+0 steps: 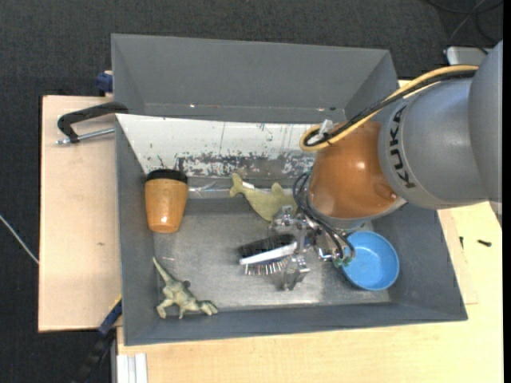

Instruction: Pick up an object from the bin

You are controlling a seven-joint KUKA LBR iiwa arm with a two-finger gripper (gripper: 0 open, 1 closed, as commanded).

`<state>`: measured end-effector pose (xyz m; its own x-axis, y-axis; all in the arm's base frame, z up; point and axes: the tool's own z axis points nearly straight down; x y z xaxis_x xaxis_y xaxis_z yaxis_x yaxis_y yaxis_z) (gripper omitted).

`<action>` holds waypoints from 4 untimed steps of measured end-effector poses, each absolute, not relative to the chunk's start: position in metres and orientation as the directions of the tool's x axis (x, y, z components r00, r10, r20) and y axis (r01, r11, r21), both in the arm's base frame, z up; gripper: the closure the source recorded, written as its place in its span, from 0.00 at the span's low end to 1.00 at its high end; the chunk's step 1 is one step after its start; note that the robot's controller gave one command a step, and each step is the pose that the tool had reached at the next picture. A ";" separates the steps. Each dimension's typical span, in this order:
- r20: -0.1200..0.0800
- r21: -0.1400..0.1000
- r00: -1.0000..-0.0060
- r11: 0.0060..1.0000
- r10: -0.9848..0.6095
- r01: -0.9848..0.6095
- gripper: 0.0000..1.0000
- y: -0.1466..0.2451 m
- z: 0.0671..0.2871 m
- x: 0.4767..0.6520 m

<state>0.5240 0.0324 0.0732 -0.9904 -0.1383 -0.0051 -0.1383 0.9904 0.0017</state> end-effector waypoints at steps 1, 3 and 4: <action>-0.004 0.002 -0.991 0.991 -0.137 -0.137 0.00 0.033 0.074 0.525; -0.008 0.001 -0.991 0.991 -0.135 -0.135 1.00 0.033 0.076 0.527; -0.007 0.001 -0.991 0.991 -0.134 -0.134 1.00 0.034 0.106 0.529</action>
Offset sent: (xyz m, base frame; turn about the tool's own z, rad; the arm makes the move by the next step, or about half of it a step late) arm 0.0000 0.0000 0.0000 0.0000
